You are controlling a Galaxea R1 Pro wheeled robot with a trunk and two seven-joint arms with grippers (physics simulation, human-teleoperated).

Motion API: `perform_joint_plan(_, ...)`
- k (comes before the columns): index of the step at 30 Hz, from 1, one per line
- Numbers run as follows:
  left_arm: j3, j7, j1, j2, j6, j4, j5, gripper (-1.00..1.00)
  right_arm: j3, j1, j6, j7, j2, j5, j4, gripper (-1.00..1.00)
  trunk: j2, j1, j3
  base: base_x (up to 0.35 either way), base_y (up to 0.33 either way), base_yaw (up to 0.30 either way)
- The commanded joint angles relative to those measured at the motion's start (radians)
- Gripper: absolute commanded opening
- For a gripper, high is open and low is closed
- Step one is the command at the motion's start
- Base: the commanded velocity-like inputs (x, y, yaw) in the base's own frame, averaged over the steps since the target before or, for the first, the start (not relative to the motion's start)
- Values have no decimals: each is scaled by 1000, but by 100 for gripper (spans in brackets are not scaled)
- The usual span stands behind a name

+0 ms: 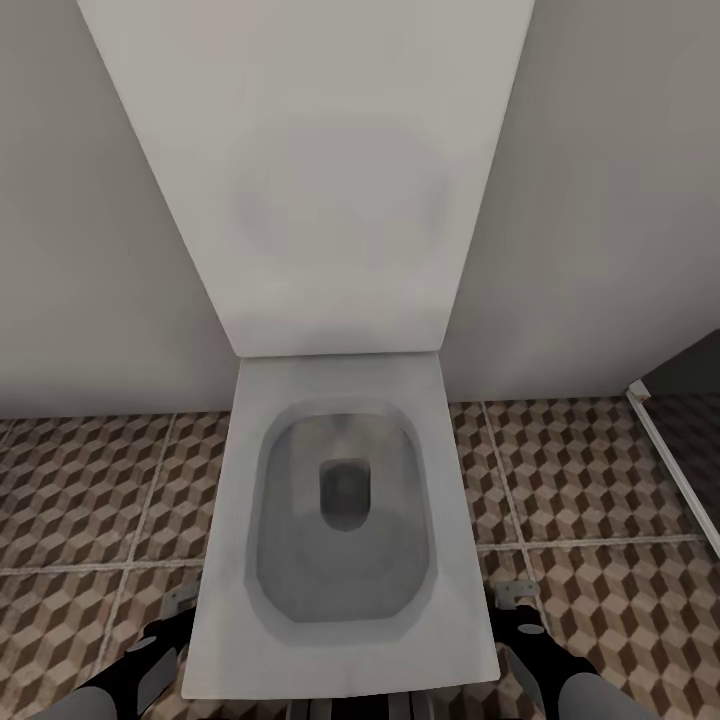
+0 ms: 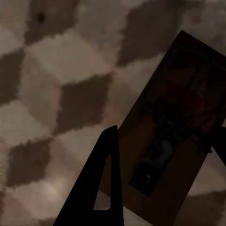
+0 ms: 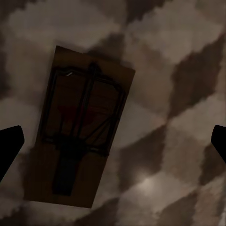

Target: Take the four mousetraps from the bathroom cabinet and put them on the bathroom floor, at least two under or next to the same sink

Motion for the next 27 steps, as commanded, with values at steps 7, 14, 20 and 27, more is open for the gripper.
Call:
perform_joint_plan(7,-3,6,0,9,-4,17,9,-100,-7,-1,-2,-1,0,10,1,100,0,0,-1,0,0,0)
perform_joint_plan(14,-2,6,0,41,-4,18,10,-100,-8,-1,-2,-1,0,10,1,100,0,0,-1,0,0,0)
perform_joint_plan(20,-2,6,0,52,-5,18,9,-100,-7,-1,-2,-1,0,10,1,100,0,0,-1,0,0,0)
perform_joint_plan(27,-2,6,0,69,-5,17,9,-100,-8,-1,-2,-1,0,10,1,100,0,0,-1,0,0,0)
